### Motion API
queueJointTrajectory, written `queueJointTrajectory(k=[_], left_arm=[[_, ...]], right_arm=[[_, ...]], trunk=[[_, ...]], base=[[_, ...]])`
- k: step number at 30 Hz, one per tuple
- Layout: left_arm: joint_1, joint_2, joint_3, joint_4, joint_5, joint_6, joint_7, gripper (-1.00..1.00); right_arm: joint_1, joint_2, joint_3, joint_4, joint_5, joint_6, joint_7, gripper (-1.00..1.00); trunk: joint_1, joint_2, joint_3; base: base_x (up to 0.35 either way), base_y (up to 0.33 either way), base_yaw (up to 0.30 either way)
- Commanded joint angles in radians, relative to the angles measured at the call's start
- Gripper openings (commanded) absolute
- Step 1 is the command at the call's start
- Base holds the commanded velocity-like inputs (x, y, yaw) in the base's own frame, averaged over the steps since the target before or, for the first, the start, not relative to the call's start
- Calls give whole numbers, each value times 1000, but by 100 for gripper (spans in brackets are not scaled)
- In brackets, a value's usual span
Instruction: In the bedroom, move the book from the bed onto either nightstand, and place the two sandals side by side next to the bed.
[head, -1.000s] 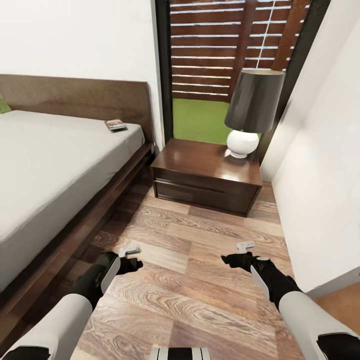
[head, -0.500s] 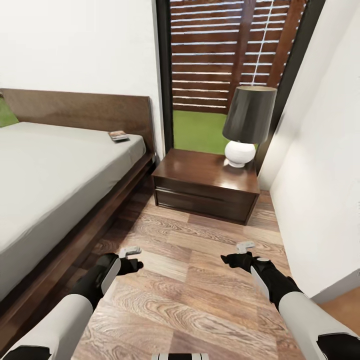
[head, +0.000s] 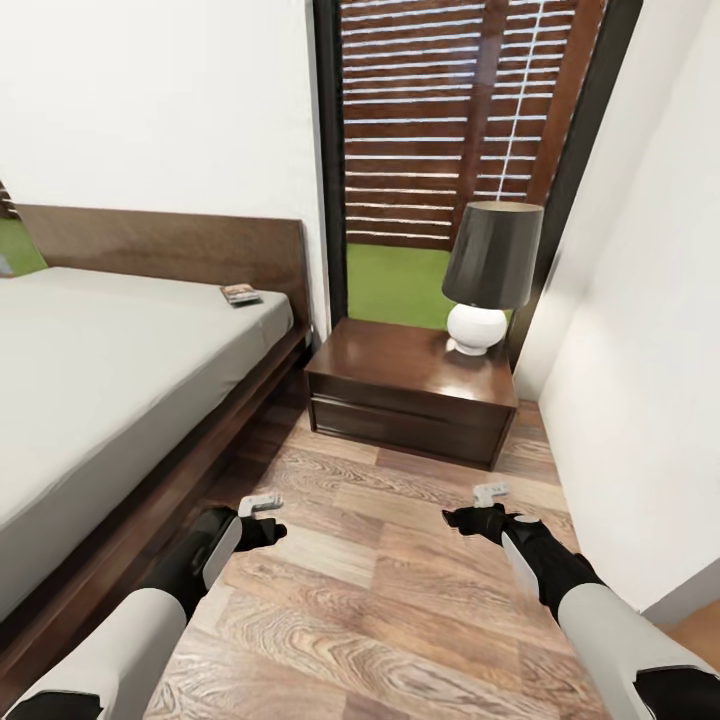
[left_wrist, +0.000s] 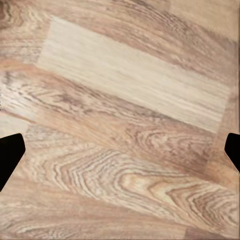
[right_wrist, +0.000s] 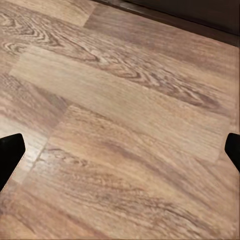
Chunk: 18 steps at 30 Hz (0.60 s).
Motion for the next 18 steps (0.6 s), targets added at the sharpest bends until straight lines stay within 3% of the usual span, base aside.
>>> queueJointTrajectory(k=[1,18], left_arm=[[0,0,0,0,0,0,0,100],[0,0,0,1,-1,0,0,100]], right_arm=[[0,0,0,0,0,0,0,100],[0,0,0,0,0,0,-1,100]], trunk=[[0,0,4],[-8,4,70]], base=[[207,0,0],[274,0,0]])
